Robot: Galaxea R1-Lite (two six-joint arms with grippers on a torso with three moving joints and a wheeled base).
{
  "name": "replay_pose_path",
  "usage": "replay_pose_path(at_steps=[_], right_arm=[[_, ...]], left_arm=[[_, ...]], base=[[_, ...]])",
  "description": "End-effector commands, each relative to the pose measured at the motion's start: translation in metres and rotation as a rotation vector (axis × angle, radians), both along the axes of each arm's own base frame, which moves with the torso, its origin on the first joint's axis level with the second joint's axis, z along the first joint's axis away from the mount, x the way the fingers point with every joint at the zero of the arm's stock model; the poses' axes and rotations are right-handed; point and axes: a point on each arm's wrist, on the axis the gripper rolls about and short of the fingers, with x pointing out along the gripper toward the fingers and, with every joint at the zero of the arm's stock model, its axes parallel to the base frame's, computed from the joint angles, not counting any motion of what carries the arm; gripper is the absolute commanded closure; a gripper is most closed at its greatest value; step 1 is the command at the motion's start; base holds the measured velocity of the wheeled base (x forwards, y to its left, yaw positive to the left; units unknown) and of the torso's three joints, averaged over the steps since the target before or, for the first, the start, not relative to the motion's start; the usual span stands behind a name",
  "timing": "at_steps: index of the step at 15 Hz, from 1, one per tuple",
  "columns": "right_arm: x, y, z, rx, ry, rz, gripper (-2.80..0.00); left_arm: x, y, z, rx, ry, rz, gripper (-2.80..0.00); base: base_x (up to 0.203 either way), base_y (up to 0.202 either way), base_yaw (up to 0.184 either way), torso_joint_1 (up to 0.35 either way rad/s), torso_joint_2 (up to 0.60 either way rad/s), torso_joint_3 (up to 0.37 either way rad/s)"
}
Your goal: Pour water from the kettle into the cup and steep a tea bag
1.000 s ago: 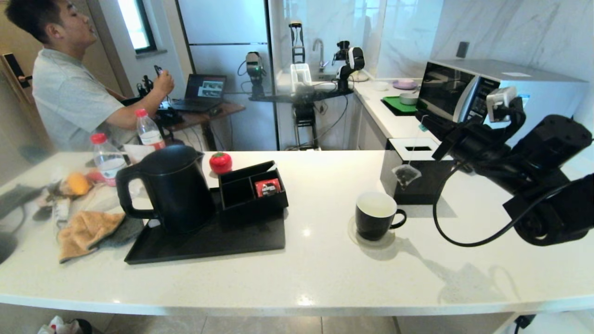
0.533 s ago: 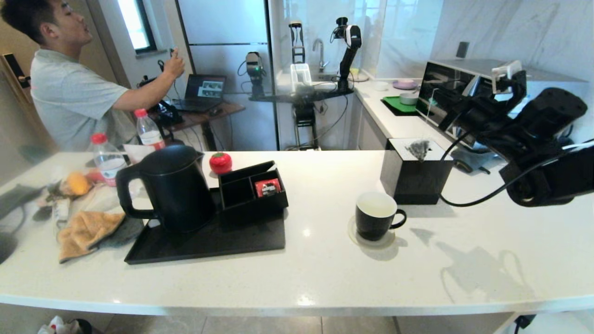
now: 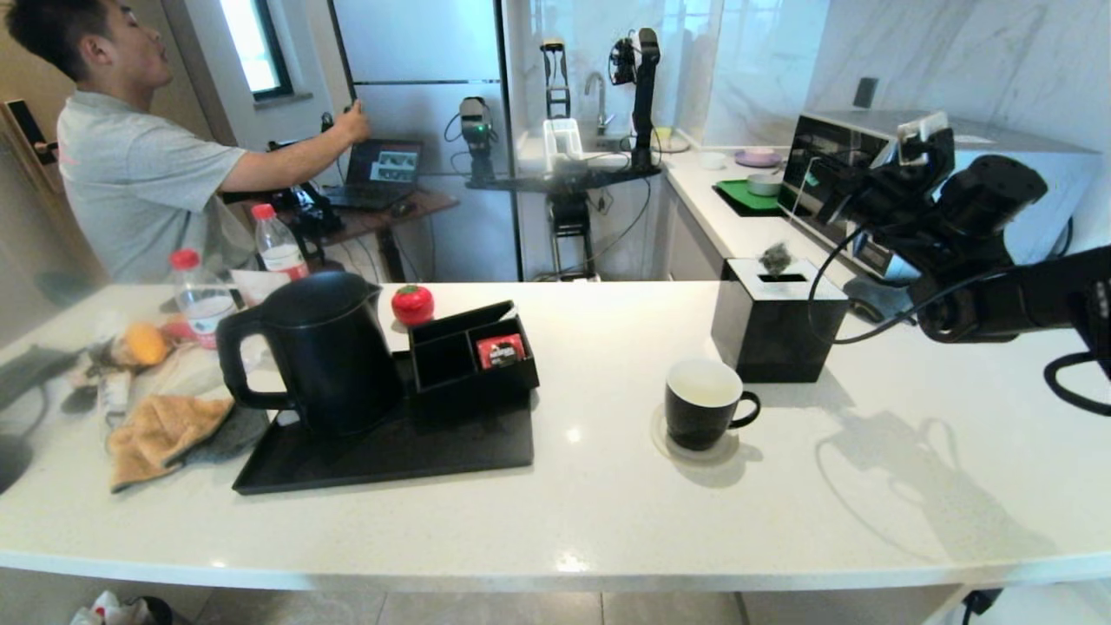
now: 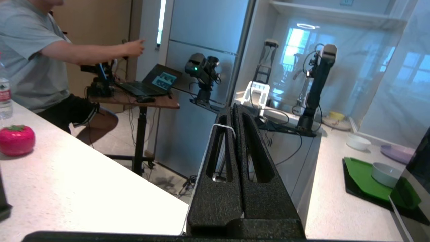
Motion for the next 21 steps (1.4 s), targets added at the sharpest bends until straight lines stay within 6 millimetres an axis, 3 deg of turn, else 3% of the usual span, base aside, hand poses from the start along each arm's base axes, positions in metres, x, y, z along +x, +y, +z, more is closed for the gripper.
replay_pose_path(at_steps=[1, 6, 15, 17, 21], right_arm=[[0.016, -0.002, -0.020, -0.001, 0.020, -0.001, 0.00], [0.032, -0.011, -0.033, 0.000, 0.037, -0.017, 0.00], [0.032, -0.044, -0.042, -0.002, 0.047, -0.083, 0.00], [0.033, -0.044, -0.042, -0.002, 0.047, -0.083, 0.00], [0.035, -0.045, -0.062, -0.031, 0.064, -0.098, 0.00]], left_arm=[[0.000, 0.000, 0.000, 0.001, 0.000, 0.000, 0.00], [0.000, 0.000, 0.000, 0.001, 0.000, 0.000, 0.00], [0.000, 0.000, 0.000, 0.001, 0.000, 0.000, 0.00], [0.000, 0.000, 0.000, 0.001, 0.000, 0.000, 0.00], [0.000, 0.000, 0.000, 0.001, 0.000, 0.000, 0.00]], base=[[0.000, 0.000, 0.000, 0.000, 0.00, 0.000], [0.000, 0.000, 0.000, 0.000, 0.00, 0.000], [0.000, 0.000, 0.000, 0.000, 0.00, 0.000], [0.000, 0.000, 0.000, 0.000, 0.00, 0.000], [0.000, 0.000, 0.000, 0.000, 0.00, 0.000]])
